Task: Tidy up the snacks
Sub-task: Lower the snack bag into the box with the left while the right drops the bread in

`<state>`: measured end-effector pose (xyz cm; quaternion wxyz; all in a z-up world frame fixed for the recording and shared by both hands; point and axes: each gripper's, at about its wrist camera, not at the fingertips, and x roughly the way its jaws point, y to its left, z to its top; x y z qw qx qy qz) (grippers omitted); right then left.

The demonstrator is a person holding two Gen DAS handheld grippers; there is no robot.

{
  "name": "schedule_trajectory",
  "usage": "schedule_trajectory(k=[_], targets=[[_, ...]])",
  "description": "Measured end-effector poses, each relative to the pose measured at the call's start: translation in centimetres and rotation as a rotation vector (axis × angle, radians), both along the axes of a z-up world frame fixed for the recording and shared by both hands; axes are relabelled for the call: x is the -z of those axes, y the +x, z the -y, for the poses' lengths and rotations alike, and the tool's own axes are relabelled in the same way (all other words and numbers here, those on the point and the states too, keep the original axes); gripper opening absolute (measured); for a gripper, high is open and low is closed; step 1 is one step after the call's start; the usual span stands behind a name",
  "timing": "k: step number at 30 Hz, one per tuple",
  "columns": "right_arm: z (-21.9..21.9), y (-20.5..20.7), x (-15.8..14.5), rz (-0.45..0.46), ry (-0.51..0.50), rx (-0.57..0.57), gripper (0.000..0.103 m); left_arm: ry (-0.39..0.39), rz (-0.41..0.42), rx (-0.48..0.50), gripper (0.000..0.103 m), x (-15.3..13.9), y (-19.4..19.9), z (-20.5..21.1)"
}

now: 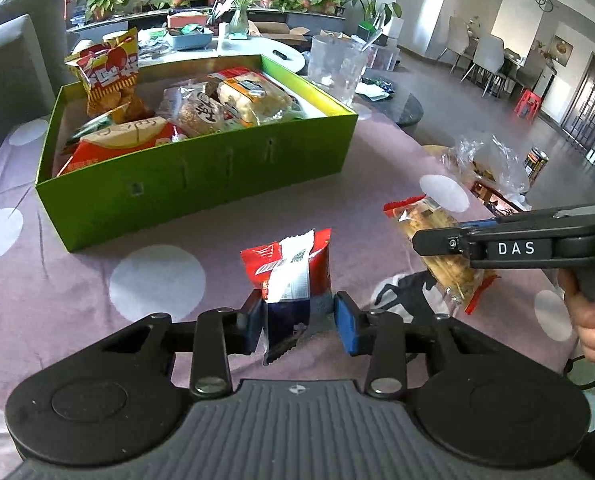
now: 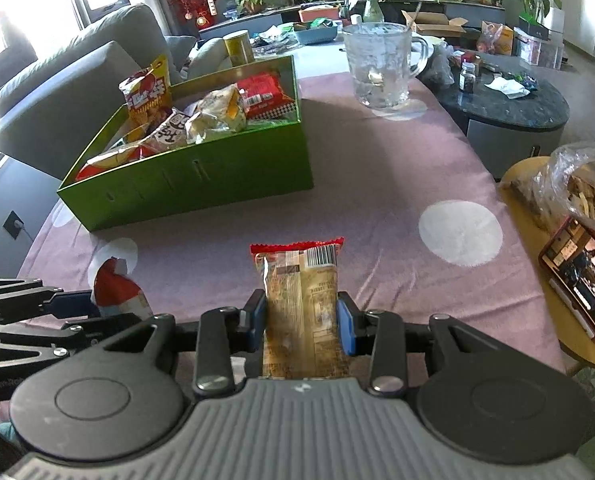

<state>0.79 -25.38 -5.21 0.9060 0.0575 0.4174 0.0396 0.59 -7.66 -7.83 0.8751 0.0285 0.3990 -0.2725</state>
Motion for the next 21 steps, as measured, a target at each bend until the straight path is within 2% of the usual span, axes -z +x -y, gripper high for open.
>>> schedule_trajectory(k=[21], targets=[[-3.0, 4.0, -4.2, 0.131, 0.007, -0.092, 0.044, -0.001, 0.101, -0.079, 0.035, -3.4, 3.1, -2.2]])
